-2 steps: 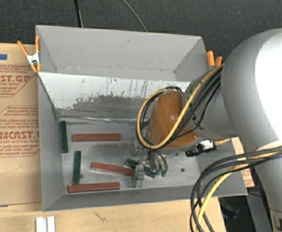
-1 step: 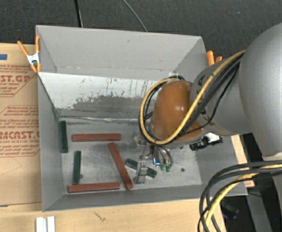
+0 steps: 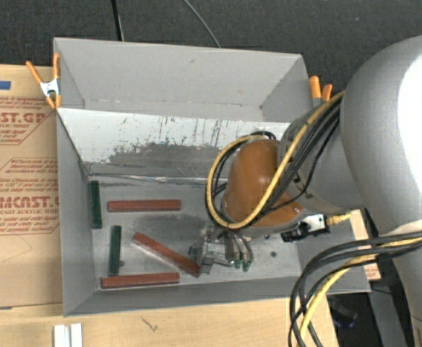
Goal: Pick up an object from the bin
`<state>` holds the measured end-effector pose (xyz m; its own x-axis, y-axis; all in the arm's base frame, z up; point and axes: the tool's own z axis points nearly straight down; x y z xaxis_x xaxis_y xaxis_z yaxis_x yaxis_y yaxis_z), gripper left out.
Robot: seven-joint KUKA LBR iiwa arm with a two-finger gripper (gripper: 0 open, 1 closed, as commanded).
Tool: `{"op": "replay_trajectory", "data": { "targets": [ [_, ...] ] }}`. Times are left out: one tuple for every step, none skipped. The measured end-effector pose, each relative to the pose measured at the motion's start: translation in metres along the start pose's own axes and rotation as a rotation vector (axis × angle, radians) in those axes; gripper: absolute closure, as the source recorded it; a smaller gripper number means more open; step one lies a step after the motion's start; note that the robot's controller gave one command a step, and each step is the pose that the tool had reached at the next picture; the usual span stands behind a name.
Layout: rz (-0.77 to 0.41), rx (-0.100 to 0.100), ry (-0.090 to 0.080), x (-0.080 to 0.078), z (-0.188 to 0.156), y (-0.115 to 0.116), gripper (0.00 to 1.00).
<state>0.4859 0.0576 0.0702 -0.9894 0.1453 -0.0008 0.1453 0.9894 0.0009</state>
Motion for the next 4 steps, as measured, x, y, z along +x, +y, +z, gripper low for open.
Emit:
{"op": "replay_trajectory", "data": {
  "targets": [
    [0.0,0.0,0.0,0.0,0.0,0.0,1.0],
    [0.0,0.0,0.001,0.0,-0.002,0.0,1.0],
    [0.0,0.0,0.003,0.001,-0.009,0.0,1.0],
    [-0.001,0.001,0.007,0.002,-0.02,0.0,1.0]
  ]
}}
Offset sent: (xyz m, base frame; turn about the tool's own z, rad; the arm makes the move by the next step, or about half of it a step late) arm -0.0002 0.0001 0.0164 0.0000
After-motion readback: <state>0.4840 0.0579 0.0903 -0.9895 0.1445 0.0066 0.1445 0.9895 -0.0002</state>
